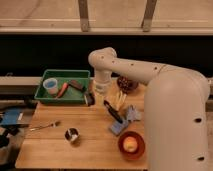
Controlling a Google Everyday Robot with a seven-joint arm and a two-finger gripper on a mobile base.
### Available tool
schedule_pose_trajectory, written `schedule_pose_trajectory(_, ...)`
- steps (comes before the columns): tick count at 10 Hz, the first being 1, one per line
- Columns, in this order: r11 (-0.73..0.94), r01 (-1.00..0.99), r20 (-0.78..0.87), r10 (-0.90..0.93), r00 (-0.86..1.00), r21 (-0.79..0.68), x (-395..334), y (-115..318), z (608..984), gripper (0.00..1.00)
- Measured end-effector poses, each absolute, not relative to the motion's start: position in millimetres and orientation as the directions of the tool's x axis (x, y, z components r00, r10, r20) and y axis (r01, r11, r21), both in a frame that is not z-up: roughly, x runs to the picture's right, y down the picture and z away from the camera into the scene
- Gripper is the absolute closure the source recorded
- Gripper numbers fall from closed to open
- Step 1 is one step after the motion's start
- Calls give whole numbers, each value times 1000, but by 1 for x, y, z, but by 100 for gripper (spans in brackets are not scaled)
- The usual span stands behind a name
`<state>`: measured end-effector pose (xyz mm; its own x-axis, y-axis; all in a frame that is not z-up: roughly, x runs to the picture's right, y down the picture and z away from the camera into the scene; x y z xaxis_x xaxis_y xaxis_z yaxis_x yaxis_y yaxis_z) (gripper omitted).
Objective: Place brush in metal cup
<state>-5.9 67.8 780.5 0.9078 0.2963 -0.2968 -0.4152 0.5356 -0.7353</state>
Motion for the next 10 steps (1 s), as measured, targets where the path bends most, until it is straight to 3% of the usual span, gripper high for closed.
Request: schedule_pose_trajectory(10, 577, -141, -95, 109, 989, -805, -87, 142, 758, 100)
